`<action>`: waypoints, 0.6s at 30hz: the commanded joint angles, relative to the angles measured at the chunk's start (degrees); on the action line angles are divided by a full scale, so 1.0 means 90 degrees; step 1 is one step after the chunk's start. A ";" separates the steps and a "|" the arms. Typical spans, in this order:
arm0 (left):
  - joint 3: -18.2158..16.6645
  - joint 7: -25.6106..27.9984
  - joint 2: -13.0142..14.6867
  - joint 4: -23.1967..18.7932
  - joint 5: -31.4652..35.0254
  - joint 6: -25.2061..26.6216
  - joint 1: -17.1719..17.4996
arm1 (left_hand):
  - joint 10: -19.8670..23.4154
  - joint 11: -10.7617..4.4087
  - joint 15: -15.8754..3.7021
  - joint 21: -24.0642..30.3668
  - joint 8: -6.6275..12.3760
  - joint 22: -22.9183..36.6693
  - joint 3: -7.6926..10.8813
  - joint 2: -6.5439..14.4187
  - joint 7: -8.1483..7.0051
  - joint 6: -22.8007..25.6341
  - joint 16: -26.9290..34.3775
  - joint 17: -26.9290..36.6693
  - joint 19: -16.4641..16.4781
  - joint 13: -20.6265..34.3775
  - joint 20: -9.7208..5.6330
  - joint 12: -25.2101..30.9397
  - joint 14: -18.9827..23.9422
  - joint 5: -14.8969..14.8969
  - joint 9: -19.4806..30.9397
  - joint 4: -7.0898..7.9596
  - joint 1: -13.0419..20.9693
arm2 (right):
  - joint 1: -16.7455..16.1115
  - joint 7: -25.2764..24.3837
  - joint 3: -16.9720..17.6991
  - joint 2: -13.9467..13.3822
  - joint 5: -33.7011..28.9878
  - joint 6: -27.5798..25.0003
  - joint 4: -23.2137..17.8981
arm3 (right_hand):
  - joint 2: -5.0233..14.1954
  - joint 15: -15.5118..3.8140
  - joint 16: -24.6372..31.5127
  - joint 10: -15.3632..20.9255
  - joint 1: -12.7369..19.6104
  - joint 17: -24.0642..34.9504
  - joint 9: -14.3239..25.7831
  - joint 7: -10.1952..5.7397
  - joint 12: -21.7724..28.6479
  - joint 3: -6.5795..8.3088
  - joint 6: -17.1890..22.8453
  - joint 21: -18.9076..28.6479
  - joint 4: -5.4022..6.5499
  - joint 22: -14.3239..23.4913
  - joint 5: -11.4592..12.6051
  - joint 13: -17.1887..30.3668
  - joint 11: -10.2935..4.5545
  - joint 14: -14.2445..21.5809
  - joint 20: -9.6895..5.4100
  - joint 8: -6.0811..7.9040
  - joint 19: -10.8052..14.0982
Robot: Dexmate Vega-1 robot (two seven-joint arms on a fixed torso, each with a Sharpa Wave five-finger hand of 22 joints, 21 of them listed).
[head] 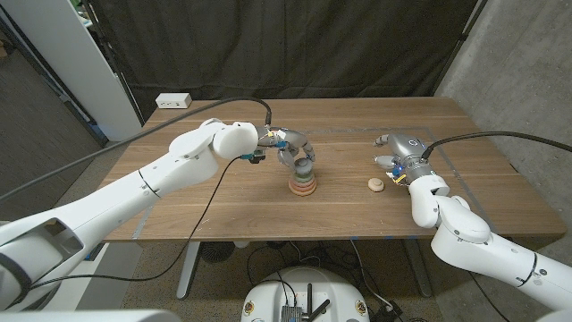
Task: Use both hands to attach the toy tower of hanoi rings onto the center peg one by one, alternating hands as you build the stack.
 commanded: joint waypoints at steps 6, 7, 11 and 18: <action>0.0138 -0.0049 -0.0273 0.0289 0.0165 -0.0059 -0.0052 | 0.0315 -0.0124 -0.0367 0.0046 0.0014 0.0012 -0.0010 0.0054 0.0043 0.0115 0.0034 -0.0012 -0.0035 0.0233 -0.0598 0.0041 -0.0016 0.0014 0.0029 -0.0012 0.0036 | -0.0132 -0.0137 0.0105 -0.0100 0.0196 -0.0063 -0.0025 | 0.0027 0.0008 0.0053 0.0049 -0.0044 0.0022 0.0036 0.0008 0.0002 0.0052 0.0048 -0.0007 -0.0016 0.0001 0.0000 0.0017 -0.0007 -0.0023 0.0001 -0.0004 0.0049; 0.0135 -0.0040 -0.0272 0.0288 0.0169 -0.0057 -0.0048 | 0.0313 -0.0132 -0.0367 0.0046 0.0013 0.0012 -0.0011 0.0055 0.0043 0.0116 0.0051 0.0001 -0.0034 0.0237 -0.0598 0.0038 0.0001 0.0014 0.0029 -0.0012 0.0037 | -0.0134 -0.0137 0.0107 -0.0104 0.0208 -0.0072 -0.0029 | 0.0029 0.0008 0.0046 0.0048 -0.0045 0.0014 0.0036 0.0009 0.0001 0.0053 0.0054 -0.0005 -0.0015 0.0002 -0.0001 0.0018 -0.0006 -0.0031 0.0001 -0.0002 0.0051; 0.0105 -0.0015 -0.0255 0.0266 0.0161 -0.0024 -0.0016 | 0.0344 -0.0129 -0.0368 0.0051 0.0016 0.0011 -0.0015 0.0052 0.0074 0.0148 0.0045 -0.0018 -0.0029 0.0254 -0.0597 0.0043 -0.0006 0.0015 0.0028 -0.0015 0.0044 | -0.0123 -0.0135 0.0086 -0.0127 0.0225 -0.0093 -0.0036 | 0.0035 0.0009 0.0056 0.0074 -0.0049 0.0020 0.0036 0.0005 0.0011 0.0058 0.0057 -0.0006 -0.0011 0.0002 -0.0002 0.0022 -0.0011 -0.0023 0.0001 -0.0002 0.0053; 0.0077 -0.0012 -0.0224 0.0243 0.0153 0.0031 0.0018 | 0.0383 -0.0113 -0.0368 0.0053 0.0014 0.0008 -0.0019 0.0053 0.0094 0.0176 0.0066 -0.0014 -0.0023 0.0279 -0.0599 0.0047 0.0013 0.0015 0.0028 -0.0017 0.0056 | -0.0087 -0.0143 0.0043 -0.0132 0.0252 -0.0109 -0.0024 | 0.0046 0.0009 0.0058 0.0083 -0.0057 0.0017 0.0036 0.0016 0.0012 0.0065 0.0076 -0.0009 -0.0006 -0.0001 -0.0006 0.0026 -0.0005 -0.0025 0.0000 0.0004 0.0054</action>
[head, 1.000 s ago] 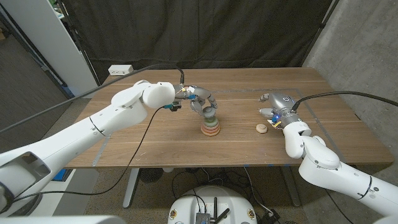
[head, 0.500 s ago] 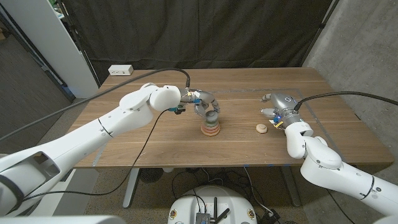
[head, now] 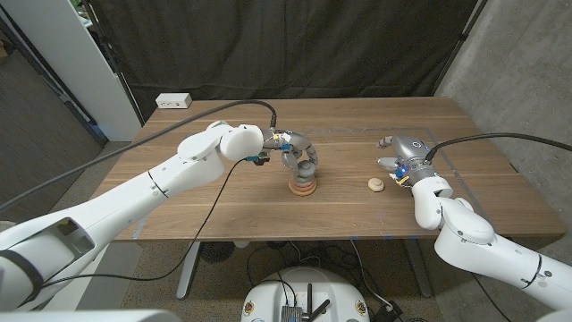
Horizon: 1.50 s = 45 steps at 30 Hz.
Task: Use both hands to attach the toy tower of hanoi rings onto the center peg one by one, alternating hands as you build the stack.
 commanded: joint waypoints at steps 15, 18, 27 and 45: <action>-0.0155 0.0166 0.0088 -0.0023 -0.0091 0.0090 0.0134 | 0.0255 -0.0176 -0.0367 0.0049 -0.0018 0.0000 -0.0026 0.0071 -0.0035 0.0036 0.0070 -0.0014 -0.0024 0.0333 -0.0594 -0.0011 0.0020 0.0042 0.0031 -0.0007 0.0054 | 0.0187 0.0061 -0.0214 -0.0030 0.0003 -0.0139 0.0007 | 0.0029 0.0007 0.0027 0.0045 -0.0030 0.0001 0.0036 -0.0002 0.0001 0.0087 0.0051 -0.0016 -0.0007 -0.0003 -0.0007 0.0036 0.0012 -0.0040 0.0000 -0.0004 0.0057; -0.0148 0.0160 0.0085 -0.0007 -0.0100 0.0081 0.0119 | 0.0256 -0.0197 -0.0367 0.0048 -0.0022 -0.0001 -0.0027 0.0071 -0.0040 0.0034 0.0077 -0.0010 -0.0026 0.0342 -0.0594 -0.0016 0.0025 0.0043 0.0032 -0.0008 0.0055 | 0.0213 0.0071 -0.0235 -0.0023 -0.0005 -0.0147 0.0008 | 0.0031 0.0008 0.0033 0.0049 -0.0032 0.0006 0.0036 -0.0004 0.0002 0.0090 0.0050 -0.0010 -0.0007 0.0004 -0.0007 0.0038 0.0017 -0.0035 0.0000 -0.0005 0.0063; -0.0082 0.0130 0.0044 0.0128 -0.0179 -0.0010 0.0084 | 0.0226 -0.0220 -0.0367 0.0028 -0.0047 -0.0009 -0.0025 0.0099 -0.0091 -0.0003 0.0066 -0.0033 -0.0047 0.0345 -0.0587 -0.0062 0.0003 0.0047 0.0036 0.0006 0.0041 | 0.0241 0.0095 -0.0267 -0.0018 0.0000 -0.0190 0.0004 | 0.0034 0.0009 0.0048 0.0025 -0.0042 0.0017 0.0036 0.0002 -0.0013 0.0099 0.0048 -0.0014 -0.0006 0.0002 -0.0005 0.0035 0.0018 -0.0028 0.0001 -0.0008 0.0062; -0.0123 0.0187 0.0092 0.0058 -0.0359 -0.0016 0.0184 | 0.0450 -0.0187 -0.0368 0.0064 0.0006 0.0004 -0.0062 0.0064 -0.0002 0.0205 0.0087 -0.0045 -0.0021 0.0413 -0.0595 -0.0007 0.0012 0.0042 0.0042 -0.0003 0.0023 | 0.0198 0.0056 -0.0264 -0.0061 0.0025 -0.0227 -0.0061 | 0.0053 0.0008 0.0042 0.0077 -0.0060 0.0002 0.0037 0.0003 0.0005 0.0119 0.0068 -0.0025 -0.0003 -0.0003 -0.0009 0.0046 0.0035 -0.0043 0.0000 -0.0005 0.0062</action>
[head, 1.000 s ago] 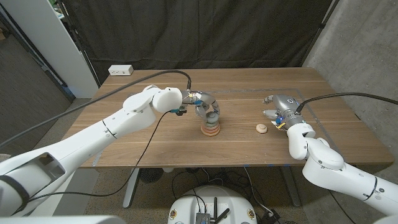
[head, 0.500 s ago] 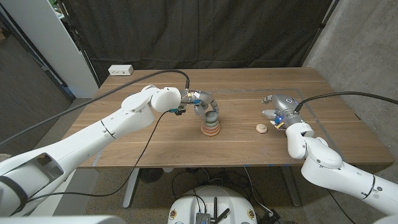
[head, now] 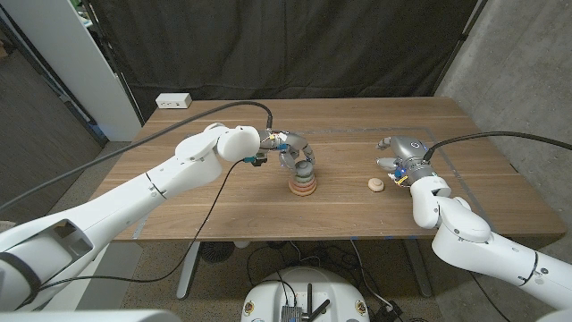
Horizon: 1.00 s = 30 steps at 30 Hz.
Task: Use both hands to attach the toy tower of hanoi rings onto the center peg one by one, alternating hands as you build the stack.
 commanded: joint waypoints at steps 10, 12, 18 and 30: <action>-0.0007 0.0042 0.0077 -0.0062 -0.0084 0.0083 0.0110 | 0.0355 -0.0249 -0.0368 0.0059 0.0008 0.0008 -0.0050 -0.0007 -0.0047 0.0054 0.0026 -0.0018 -0.0032 0.0435 -0.0587 -0.0019 0.0018 0.0029 0.0012 0.0025 -0.0040 | -0.0046 -0.0021 -0.0006 -0.0057 0.0038 -0.0034 -0.0075 | 0.0029 -0.0005 0.0035 0.0023 -0.0038 -0.0011 0.0037 -0.0014 -0.0009 0.0089 0.0048 -0.0029 -0.0002 -0.0004 -0.0007 0.0017 0.0011 -0.0043 0.0001 -0.0009 0.0063; -0.0001 0.0030 0.0078 -0.0062 -0.0071 0.0081 0.0091 | 0.0335 -0.0255 -0.0368 0.0055 -0.0003 0.0006 -0.0054 -0.0001 -0.0058 0.0034 0.0026 -0.0022 -0.0036 0.0430 -0.0583 -0.0038 0.0018 0.0029 0.0012 0.0035 -0.0057 | -0.0050 -0.0021 -0.0001 -0.0061 0.0051 -0.0025 -0.0075 | 0.0030 -0.0005 0.0035 0.0021 -0.0042 -0.0011 0.0037 -0.0013 -0.0010 0.0091 0.0047 -0.0026 -0.0001 0.0000 -0.0006 0.0016 0.0019 -0.0044 0.0001 -0.0010 0.0066; 0.0052 -0.0052 0.0048 -0.0046 0.0020 0.0086 -0.0001 | 0.0275 -0.0277 -0.0368 0.0060 -0.0042 0.0009 -0.0096 -0.0038 -0.0091 -0.0050 0.0032 -0.0025 -0.0051 0.0421 -0.0566 -0.0088 0.0026 0.0021 0.0012 0.0062 -0.0136 | -0.0063 -0.0047 0.0016 -0.0058 0.0085 0.0012 -0.0066 | 0.0032 -0.0005 0.0046 0.0026 -0.0051 0.0001 0.0037 -0.0009 -0.0010 0.0094 0.0047 -0.0018 0.0000 0.0009 -0.0005 0.0017 0.0018 -0.0034 0.0002 -0.0012 0.0075; 0.0161 -0.0199 0.0020 -0.0041 0.0286 0.0052 -0.0133 | 0.0082 -0.0274 -0.0369 0.0078 -0.0098 -0.0003 -0.0388 -0.0291 -0.0084 -0.0171 0.0011 -0.0125 -0.0073 0.0407 -0.0536 -0.0247 0.0082 -0.0052 -0.0014 0.0227 -0.0718 | -0.0080 -0.0082 0.0022 -0.0046 0.0123 -0.0004 -0.0063 | 0.0049 -0.0005 0.0047 0.0067 -0.0066 -0.0001 0.0037 0.0003 0.0003 0.0106 0.0068 -0.0033 0.0003 -0.0003 -0.0002 0.0018 0.0031 -0.0034 0.0000 -0.0006 0.0065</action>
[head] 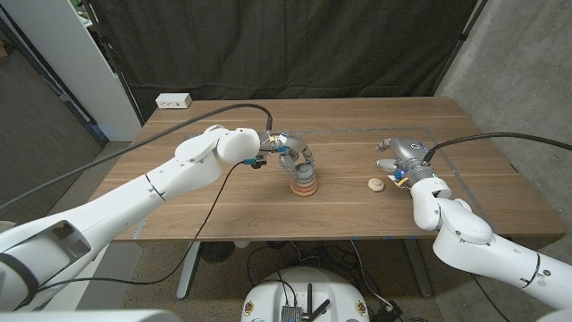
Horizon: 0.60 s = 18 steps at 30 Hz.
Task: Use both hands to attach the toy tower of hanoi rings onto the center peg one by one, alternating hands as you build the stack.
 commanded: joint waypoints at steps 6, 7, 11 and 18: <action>0.0134 -0.0217 -0.0018 -0.0022 0.0436 -0.0059 -0.0182 | -0.0277 -0.0044 -0.0368 -0.0124 -0.0144 -0.0038 -0.0241 -0.0220 0.0080 -0.0408 -0.0058 -0.0115 -0.0155 0.0040 -0.0527 -0.0244 0.0039 -0.0047 -0.0034 0.0113 -0.0571 | 0.0004 -0.0043 0.0001 0.0024 0.0054 0.0006 0.0008 | 0.0020 -0.0004 0.0050 0.0036 -0.0039 0.0017 0.0037 0.0004 0.0002 0.0060 0.0071 0.0015 0.0003 -0.0001 0.0001 0.0021 -0.0003 -0.0033 0.0000 -0.0006 0.0066; 0.0132 -0.0234 -0.0023 -0.0026 0.0451 -0.0054 -0.0185 | -0.0316 -0.0046 -0.0368 -0.0142 -0.0150 -0.0043 -0.0254 -0.0221 0.0090 -0.0443 -0.0063 -0.0122 -0.0166 0.0041 -0.0525 -0.0259 0.0036 -0.0049 -0.0039 0.0129 -0.0620 | 0.0008 -0.0044 0.0000 0.0027 0.0056 0.0007 0.0011 | 0.0021 -0.0004 0.0049 0.0035 -0.0040 0.0015 0.0037 0.0004 0.0003 0.0061 0.0072 0.0025 0.0003 0.0008 0.0001 0.0023 -0.0009 -0.0034 0.0000 -0.0006 0.0076; 0.0166 -0.0336 -0.0045 -0.0017 0.0567 -0.0075 -0.0239 | -0.0455 -0.0033 -0.0367 -0.0190 -0.0168 -0.0049 -0.0295 -0.0256 0.0094 -0.0553 -0.0101 -0.0158 -0.0205 0.0035 -0.0527 -0.0314 -0.0001 -0.0057 -0.0053 0.0148 -0.0739 | 0.0019 -0.0052 -0.0001 0.0037 0.0066 0.0006 0.0020 | 0.0024 -0.0005 0.0043 0.0034 -0.0041 0.0007 0.0037 0.0010 0.0000 0.0066 0.0072 0.0025 0.0000 0.0010 0.0003 0.0024 -0.0009 -0.0043 0.0000 -0.0007 0.0078; 0.0182 -0.0414 -0.0056 -0.0058 0.0795 -0.0126 -0.0274 | -0.0627 0.0015 -0.0365 -0.0247 -0.0176 -0.0040 -0.0415 -0.0385 0.0111 -0.0731 -0.0126 -0.0172 -0.0264 0.0032 -0.0519 -0.0362 -0.0038 -0.0092 -0.0084 0.0190 -0.1020 | 0.0034 -0.0063 -0.0003 0.0036 0.0081 0.0020 0.0034 | 0.0028 -0.0005 0.0052 0.0052 -0.0045 0.0014 0.0037 0.0021 0.0006 0.0070 0.0089 0.0014 -0.0001 0.0000 0.0003 0.0027 -0.0019 -0.0035 0.0000 -0.0001 0.0070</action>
